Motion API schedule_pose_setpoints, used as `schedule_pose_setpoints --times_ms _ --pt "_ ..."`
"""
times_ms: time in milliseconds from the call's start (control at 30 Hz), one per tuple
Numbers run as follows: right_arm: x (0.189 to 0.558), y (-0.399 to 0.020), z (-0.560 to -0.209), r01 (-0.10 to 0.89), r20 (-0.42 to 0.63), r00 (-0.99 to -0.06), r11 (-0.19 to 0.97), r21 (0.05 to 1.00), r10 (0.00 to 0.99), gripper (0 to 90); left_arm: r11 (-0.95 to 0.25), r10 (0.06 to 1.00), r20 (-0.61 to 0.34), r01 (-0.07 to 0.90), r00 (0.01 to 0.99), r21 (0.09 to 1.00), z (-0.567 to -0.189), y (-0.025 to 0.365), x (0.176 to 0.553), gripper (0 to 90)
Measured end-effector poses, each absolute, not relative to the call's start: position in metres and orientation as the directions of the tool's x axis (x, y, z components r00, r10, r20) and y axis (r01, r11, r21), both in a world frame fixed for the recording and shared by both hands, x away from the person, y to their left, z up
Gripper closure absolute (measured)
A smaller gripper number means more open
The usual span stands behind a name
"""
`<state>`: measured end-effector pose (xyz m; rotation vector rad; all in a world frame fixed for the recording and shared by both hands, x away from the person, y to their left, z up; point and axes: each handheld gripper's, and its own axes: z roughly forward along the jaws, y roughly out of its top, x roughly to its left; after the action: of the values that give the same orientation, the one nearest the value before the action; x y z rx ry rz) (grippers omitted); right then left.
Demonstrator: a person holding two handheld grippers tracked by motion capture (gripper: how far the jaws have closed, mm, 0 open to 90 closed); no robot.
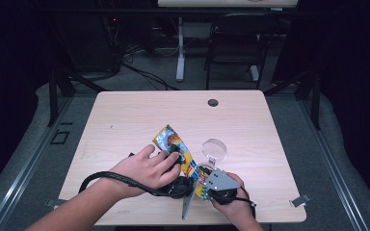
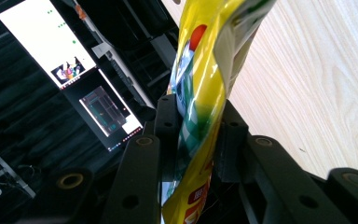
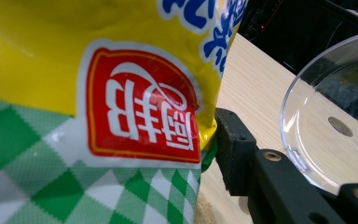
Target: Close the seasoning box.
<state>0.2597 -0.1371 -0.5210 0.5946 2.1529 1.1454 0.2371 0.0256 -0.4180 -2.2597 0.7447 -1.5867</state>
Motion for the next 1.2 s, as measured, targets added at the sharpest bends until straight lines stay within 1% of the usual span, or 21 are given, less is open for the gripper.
schedule_pose_setpoints --times_ms 367,400,633,1200 --pt "0.260 -0.137 -0.521 0.099 -0.307 -0.708 0.520 0.849 0.636 71.3 -0.822 -0.567 0.780 -0.250 0.266 -0.512 -0.418 0.024 0.235 79.1" --pt "0.260 -0.137 -0.521 0.098 -0.307 -0.708 0.519 0.849 0.636 71.3 -0.822 -0.565 0.781 -0.254 0.264 -0.509 -0.418 0.023 0.235 81.2" --pt "0.260 -0.136 -0.521 0.098 -0.304 -0.711 0.517 0.850 0.634 71.3 -0.818 -0.571 0.779 -0.262 0.259 -0.513 -0.416 0.019 0.231 85.7" --pt "0.261 -0.136 -0.522 0.102 -0.288 -0.718 0.505 0.857 0.634 71.3 -0.815 -0.575 0.775 -0.267 0.262 -0.515 -0.414 0.017 0.227 87.8"
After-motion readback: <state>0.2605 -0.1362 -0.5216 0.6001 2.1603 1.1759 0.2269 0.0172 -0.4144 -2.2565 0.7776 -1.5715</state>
